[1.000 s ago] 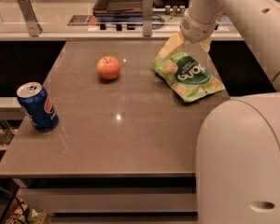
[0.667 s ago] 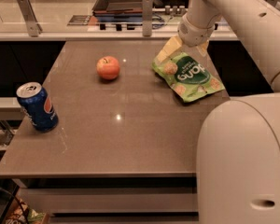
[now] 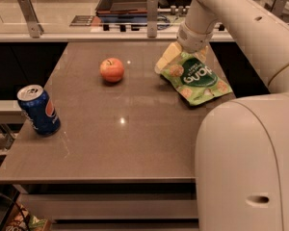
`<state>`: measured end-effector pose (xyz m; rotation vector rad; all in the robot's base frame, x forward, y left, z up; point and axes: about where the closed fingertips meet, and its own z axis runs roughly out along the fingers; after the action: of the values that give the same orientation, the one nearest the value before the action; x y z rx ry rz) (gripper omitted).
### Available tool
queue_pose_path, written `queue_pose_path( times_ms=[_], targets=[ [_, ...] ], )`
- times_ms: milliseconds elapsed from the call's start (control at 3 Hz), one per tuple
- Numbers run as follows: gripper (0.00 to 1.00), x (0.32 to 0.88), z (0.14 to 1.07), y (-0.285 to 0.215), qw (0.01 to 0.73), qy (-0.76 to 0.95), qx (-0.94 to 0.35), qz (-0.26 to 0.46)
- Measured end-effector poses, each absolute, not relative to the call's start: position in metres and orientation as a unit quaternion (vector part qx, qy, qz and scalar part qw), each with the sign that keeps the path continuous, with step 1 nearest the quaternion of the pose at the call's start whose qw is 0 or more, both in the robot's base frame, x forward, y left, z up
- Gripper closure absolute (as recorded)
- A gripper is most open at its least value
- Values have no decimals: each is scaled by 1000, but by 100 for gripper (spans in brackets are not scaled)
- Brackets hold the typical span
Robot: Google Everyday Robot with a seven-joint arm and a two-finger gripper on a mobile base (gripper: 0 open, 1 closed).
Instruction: Move green rice chip bag near pepsi can
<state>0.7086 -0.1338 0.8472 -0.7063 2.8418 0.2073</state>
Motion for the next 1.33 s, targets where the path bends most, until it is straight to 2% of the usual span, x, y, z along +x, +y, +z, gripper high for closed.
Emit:
queue_pose_path(
  times_ms=[333,667,1333],
  targets=[
    [0,709,836,-123,68,962,-258,62],
    [18,712,834,-122,72,961,-258,63],
    [64,720,828,-117,81,961,-258,64]
  ],
)
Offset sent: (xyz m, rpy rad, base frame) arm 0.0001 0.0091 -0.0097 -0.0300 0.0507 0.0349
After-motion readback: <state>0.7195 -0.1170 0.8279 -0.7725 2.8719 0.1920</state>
